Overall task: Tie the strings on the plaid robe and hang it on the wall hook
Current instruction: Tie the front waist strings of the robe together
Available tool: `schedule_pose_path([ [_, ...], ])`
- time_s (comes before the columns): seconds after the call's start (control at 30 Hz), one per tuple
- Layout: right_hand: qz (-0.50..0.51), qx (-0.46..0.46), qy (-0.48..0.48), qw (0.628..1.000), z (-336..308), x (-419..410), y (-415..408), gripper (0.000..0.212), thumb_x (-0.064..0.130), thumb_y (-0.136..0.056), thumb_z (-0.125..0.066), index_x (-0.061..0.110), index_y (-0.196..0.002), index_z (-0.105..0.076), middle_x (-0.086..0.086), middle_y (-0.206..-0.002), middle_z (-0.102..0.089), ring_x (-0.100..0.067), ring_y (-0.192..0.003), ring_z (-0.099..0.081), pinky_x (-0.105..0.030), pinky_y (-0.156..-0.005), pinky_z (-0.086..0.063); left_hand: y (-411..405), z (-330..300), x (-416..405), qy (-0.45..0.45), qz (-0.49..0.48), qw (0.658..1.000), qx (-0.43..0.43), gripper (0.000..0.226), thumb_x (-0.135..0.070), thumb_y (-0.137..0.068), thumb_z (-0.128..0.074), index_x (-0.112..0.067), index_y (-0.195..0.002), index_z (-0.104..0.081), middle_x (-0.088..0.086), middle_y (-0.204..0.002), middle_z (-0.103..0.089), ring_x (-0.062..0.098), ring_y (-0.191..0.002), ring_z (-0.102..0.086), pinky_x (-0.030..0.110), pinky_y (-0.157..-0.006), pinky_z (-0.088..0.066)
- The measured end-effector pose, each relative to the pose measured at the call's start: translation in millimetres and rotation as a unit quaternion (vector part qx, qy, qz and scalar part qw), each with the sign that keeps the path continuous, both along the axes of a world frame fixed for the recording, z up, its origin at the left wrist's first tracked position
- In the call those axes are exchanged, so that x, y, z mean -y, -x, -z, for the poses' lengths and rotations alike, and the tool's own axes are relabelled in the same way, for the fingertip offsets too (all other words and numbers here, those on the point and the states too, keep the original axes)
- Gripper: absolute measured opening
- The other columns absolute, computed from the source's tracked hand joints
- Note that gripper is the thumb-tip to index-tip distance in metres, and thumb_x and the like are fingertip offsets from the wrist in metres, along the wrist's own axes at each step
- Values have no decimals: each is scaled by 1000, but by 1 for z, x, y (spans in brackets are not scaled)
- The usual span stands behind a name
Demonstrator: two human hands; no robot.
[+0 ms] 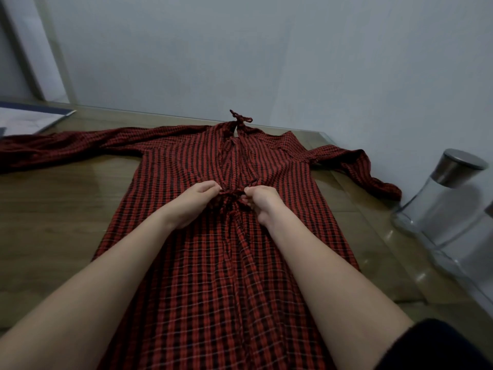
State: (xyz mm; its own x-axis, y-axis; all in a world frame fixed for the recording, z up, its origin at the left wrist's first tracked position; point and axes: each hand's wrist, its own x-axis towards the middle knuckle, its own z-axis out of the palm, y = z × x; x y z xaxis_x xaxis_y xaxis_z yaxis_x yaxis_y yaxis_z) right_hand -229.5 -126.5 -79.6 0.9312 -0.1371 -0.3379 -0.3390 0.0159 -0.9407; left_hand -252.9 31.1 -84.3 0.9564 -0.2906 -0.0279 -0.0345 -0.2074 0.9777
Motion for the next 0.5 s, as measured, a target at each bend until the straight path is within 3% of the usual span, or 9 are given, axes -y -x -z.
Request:
schedule_pose_path([
  [0.1, 0, -14, -8, 1000, -3, -2, 0, 24, 5, -95, -47, 7, -72, -52, -5, -67, -53, -10, -57, -48, -18, -51, -41, 1, 1, 0, 39, 2, 999, 0, 25, -17, -96, -40, -14, -74, -51, -3, -69, -47, 6, -64, -43, 20, -65, -37],
  [0.5, 10, -14, -12, 1000, -1, -7, -1, 23, 5, -94, -49, 8, -72, -54, -4, -66, -54, -11, -57, -49, -21, -56, -44, -5, 9, -1, 81, 6, 997, 12, 28, -22, -84, -45, -17, -58, -39, -5, -57, -39, 6, -54, -35, 22, -58, -31],
])
